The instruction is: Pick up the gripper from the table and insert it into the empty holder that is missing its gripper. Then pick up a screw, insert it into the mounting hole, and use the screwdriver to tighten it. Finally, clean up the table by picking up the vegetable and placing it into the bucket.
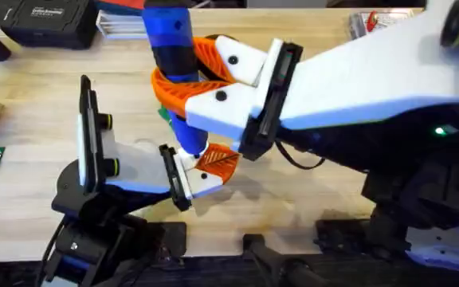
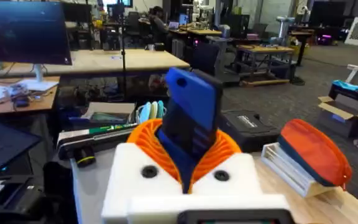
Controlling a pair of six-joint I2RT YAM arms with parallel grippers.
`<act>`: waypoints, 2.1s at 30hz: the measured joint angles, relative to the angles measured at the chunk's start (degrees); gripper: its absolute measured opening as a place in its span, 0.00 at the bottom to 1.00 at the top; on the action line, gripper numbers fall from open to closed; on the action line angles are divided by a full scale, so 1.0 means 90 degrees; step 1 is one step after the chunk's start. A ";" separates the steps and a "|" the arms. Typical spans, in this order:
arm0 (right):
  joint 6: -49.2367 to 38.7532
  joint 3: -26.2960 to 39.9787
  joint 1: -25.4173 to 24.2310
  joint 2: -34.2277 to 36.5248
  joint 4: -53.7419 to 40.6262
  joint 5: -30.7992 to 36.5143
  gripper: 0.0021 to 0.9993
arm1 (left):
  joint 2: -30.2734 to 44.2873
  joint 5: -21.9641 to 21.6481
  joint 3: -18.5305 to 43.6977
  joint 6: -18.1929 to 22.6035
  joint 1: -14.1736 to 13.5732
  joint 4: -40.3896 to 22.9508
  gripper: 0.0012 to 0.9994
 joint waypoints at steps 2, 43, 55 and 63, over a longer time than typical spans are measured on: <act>-0.0002 0.0000 0.0000 0.0000 -0.0053 0.0000 0.02 | 0.0000 0.0000 0.0000 0.0000 0.0000 0.0000 0.00; -0.1546 0.0729 -0.0941 -0.0187 -0.1972 0.0075 0.02 | -0.0002 -0.0024 0.0002 0.0002 0.0000 0.0000 0.00; -0.4489 0.0760 -0.4058 0.0642 -0.4714 0.2728 0.02 | -0.0002 -0.0024 0.0002 0.0002 0.0000 0.0000 0.00; -0.5725 0.0763 -0.5548 0.2007 -0.4726 0.2908 0.02 | -0.0002 -0.0024 0.0002 0.0002 0.0000 0.0000 0.00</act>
